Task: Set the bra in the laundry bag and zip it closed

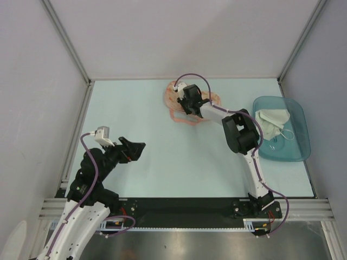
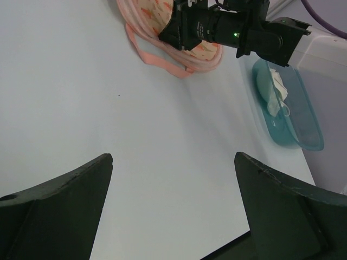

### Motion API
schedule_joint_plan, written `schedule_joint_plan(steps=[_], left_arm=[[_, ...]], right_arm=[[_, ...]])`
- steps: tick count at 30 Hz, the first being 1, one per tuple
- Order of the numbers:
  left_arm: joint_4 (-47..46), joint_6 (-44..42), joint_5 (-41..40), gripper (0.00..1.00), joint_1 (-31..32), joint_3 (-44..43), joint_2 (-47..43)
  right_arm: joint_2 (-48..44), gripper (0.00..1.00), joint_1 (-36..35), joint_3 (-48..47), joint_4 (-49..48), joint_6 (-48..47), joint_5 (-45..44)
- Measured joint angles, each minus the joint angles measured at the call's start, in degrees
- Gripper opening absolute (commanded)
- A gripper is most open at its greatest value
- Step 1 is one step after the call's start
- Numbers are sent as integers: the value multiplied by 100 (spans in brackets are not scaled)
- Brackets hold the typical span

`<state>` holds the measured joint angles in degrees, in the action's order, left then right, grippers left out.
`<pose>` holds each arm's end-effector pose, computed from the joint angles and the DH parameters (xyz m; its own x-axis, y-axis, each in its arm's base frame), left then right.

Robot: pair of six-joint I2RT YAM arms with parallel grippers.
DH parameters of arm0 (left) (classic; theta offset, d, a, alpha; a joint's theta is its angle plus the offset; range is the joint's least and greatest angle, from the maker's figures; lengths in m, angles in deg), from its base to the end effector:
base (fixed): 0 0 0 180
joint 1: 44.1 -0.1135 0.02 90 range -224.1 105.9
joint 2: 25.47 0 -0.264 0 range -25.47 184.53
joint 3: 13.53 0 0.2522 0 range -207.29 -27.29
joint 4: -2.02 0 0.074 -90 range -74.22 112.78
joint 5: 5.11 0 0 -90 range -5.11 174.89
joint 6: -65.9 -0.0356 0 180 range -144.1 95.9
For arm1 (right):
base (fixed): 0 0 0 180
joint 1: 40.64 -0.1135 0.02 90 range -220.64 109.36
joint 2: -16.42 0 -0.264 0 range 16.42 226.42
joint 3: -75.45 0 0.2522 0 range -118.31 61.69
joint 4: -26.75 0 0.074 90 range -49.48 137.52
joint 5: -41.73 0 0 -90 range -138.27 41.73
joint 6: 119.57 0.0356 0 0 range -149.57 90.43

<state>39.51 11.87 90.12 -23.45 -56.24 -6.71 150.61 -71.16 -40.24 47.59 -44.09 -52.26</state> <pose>0.0989 -0.0407 0.2752 -0.4323 -0.4622 -0.7743 0.2227 0.7774 -0.5883 0.4560 0.2659 0.1533 -0.4133 -0.5340 -0.7376 -0.5825 0.7777 -0.2366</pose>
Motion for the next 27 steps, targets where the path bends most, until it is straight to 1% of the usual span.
schedule_joint_plan(steps=[1,6,10,13,16,20,22,24,27], left_arm=[[7,2,0,100,0,0,0],[107,26,0,100,0,0,37],[260,116,-11,100,0,-2,168],[374,210,-7,100,0,-7,391],[409,306,-7,100,0,-9,636],[435,376,-26,100,0,-9,769],[433,437,-50,100,0,-9,772],[431,483,-46,100,0,-9,776],[407,579,2,100,0,-7,835]], right_arm=[[4,0,-2,-24,44,0,42],[-2,0,-35,-52,155,151,66],[-240,0,-190,39,413,605,-214],[-780,0,-472,264,796,1305,-446],[-1720,0,-796,713,1095,2267,-376],[-2916,0,-1097,1235,1091,3613,129],[-3442,0,-1119,1611,809,4315,560],[-3786,0,-988,1965,448,5029,1150],[-3943,0,-415,2647,-391,6072,2063]])
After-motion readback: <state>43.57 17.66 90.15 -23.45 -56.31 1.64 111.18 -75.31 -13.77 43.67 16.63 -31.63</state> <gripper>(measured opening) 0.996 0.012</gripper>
